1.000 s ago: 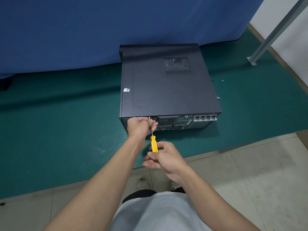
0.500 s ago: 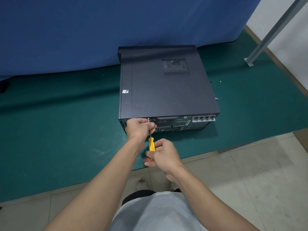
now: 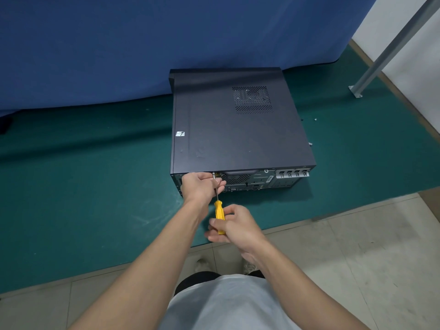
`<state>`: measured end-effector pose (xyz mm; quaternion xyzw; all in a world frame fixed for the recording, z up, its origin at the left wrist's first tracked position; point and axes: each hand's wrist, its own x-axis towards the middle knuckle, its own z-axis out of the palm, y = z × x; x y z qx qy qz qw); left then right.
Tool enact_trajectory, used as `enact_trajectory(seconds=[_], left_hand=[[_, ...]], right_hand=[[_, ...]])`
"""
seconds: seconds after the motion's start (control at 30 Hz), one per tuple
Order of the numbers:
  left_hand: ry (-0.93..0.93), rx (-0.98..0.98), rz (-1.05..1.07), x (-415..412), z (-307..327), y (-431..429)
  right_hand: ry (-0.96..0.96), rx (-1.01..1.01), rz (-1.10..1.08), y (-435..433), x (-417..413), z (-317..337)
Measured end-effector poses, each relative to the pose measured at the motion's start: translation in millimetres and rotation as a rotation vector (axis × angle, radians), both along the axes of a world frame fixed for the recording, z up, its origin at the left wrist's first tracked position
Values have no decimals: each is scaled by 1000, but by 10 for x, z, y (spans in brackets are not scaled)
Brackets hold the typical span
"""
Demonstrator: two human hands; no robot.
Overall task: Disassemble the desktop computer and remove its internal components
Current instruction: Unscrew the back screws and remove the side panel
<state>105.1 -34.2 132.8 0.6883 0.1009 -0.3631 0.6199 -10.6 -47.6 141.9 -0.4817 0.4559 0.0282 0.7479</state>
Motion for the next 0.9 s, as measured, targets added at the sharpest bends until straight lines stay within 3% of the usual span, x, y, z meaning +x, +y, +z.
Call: enact_trajectory(seconds=[0.13,0.27,0.37,0.43,0.57,0.63,0.77,0.83,0.9], left_hand=[[88,-123,-6,5,-4,21],[92,-113,-1,7,-30,44],[22,-29,14,0,-29,21],[16,-18,26,-3,-20,2],[114,-114,48,-6,4,7],[143,-149,56,-6,1,19],[20,-16,53,-30,5,-16],[-8,11,53,-44,25,-32],[22,-28,41,-45,35,-30]], right_hand=[[-136,276,-10,-98,-57,38],[-19,23,34,-58,-23,-5],[34,-58,2,0,8,-52],[0,-13,1,-9,-5,-43],[-175,310,-11,-112,-59,49],[-140,214,12,-119,-58,66],[6,-80,52,-26,-17,10],[-18,-44,36,-5,-21,-13],[-109,129,18,-29,-42,-9]])
